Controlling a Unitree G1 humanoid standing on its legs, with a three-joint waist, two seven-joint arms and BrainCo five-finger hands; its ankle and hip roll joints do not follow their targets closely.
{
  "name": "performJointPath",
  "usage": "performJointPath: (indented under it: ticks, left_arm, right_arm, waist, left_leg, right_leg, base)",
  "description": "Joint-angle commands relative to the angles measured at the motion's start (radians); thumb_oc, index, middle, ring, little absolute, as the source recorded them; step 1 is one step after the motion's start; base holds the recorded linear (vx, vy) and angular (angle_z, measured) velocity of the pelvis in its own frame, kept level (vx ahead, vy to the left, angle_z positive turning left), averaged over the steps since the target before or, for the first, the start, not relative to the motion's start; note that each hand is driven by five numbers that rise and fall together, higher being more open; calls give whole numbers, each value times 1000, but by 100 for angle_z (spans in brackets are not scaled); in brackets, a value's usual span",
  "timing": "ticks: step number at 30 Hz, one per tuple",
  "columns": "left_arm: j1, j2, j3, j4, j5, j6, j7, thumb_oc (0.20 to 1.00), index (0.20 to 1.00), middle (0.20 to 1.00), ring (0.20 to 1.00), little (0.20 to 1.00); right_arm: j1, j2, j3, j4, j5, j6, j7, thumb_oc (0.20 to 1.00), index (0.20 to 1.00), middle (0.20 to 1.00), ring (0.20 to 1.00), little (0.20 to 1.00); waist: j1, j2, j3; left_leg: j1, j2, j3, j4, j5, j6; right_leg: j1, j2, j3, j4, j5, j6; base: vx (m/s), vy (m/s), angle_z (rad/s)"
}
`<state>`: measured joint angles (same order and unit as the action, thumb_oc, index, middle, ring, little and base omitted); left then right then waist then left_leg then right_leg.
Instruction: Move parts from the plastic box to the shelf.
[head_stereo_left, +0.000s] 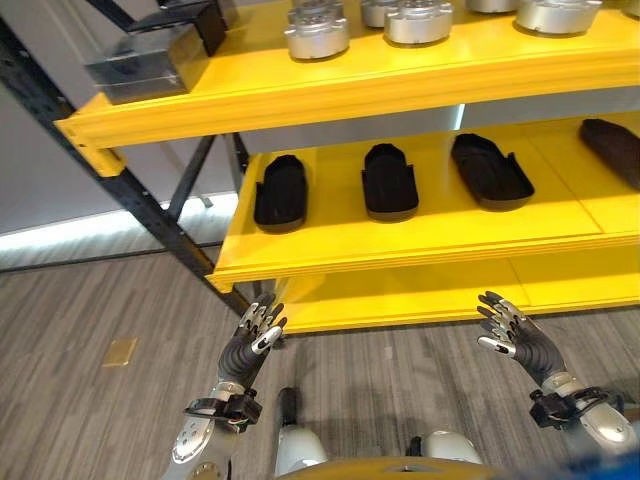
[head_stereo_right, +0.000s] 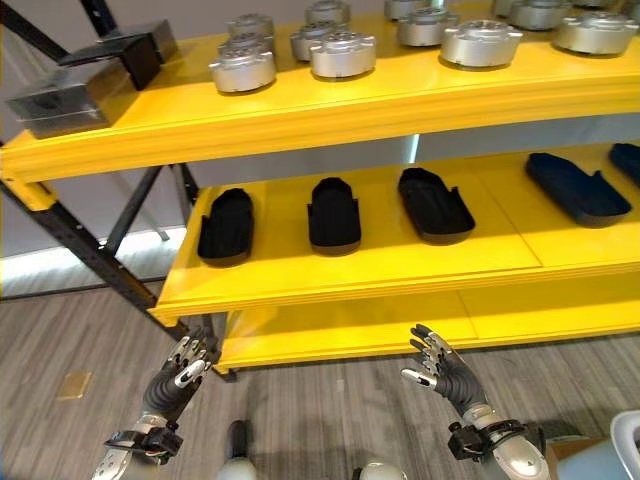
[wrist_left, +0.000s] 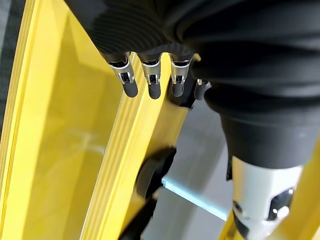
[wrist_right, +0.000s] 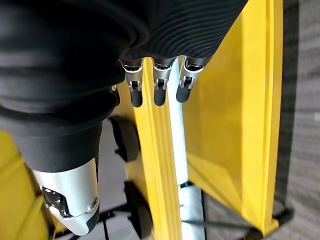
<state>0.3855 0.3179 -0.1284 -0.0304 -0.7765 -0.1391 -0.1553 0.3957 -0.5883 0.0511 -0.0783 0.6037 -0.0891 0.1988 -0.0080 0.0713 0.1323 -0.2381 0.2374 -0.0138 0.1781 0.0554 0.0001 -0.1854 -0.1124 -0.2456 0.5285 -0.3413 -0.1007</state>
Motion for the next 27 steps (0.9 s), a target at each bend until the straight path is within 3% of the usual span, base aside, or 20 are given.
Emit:
performJointPath:
  ticks: [1, 2, 3, 5, 10, 18, 27]
  left_arm:
    - [-76, 37, 52, -54, -41, -38, -40, 1000, 1000, 1000, 1000, 1000]
    - [-76, 38, 43, -49, -36, -39, -51, 1000, 1000, 1000, 1000, 1000]
    - [-94, 41, 28, -30, -13, -45, -48, 1000, 1000, 1000, 1000, 1000]
    - [-109, 48, 19, -5, 1, -53, -38, 1000, 1000, 1000, 1000, 1000]
    - [-132, 51, 17, 42, 41, -64, -14, 1000, 1000, 1000, 1000, 1000]
    - [-168, 43, 13, 82, 88, -73, 17, 1000, 1000, 1000, 1000, 1000]
    - [-183, 32, 9, 113, 124, -69, 34, 1000, 1000, 1000, 1000, 1000]
  right_arm:
    - [-86, 59, -51, -11, -2, -64, 11, 1000, 1000, 1000, 1000, 1000]
    - [-79, 77, -52, -5, -1, -64, 11, 1000, 1000, 1000, 1000, 1000]
    - [-77, 95, -52, 5, -9, -63, -2, 1000, 1000, 1000, 1000, 1000]
    - [-82, 102, -50, 15, -16, -68, -14, 1000, 1000, 1000, 1000, 1000]
    - [-125, 146, -20, 55, -37, -67, -42, 1000, 1000, 1000, 1000, 1000]
    - [-199, 182, 64, 95, -54, -50, -65, 1000, 1000, 1000, 1000, 1000]
    - [-222, 187, 99, 102, -58, -40, -71, 1000, 1000, 1000, 1000, 1000]
  waist:
    - [-36, -61, 42]
    - [-44, -61, 21]
    - [-60, -44, -11]
    - [-62, -41, -20]
    - [-61, -45, -60]
    - [-41, -73, -94]
    - [-45, -95, -124]
  left_leg:
    - [60, -29, 20, 73, -23, -81]
    - [106, -67, 19, 73, -93, -73]
    - [152, -68, 30, -44, -74, -69]
    - [163, -84, 13, -103, -60, -69]
    - [231, -117, 56, -248, -49, -56]
    - [253, -145, 102, -265, -73, -41]
    - [275, -136, 115, -265, -80, -42]
  right_leg:
    - [135, -4, 50, -292, 127, 124]
    - [142, -12, 49, -324, 147, 134]
    - [146, -18, 30, -349, 171, 148]
    - [147, -35, 31, -366, 201, 167]
    - [157, -76, 43, -454, 281, 222]
    - [179, -115, 56, -541, 352, 266]
    - [199, -113, 65, -557, 357, 271]
  base:
    - [-8, 96, 48]
    - [83, 239, 58]
    - [93, 216, 75]
    - [74, 248, 43]
    - [51, 197, 5]
    - [23, 91, -15]
    - [16, 2, -10]
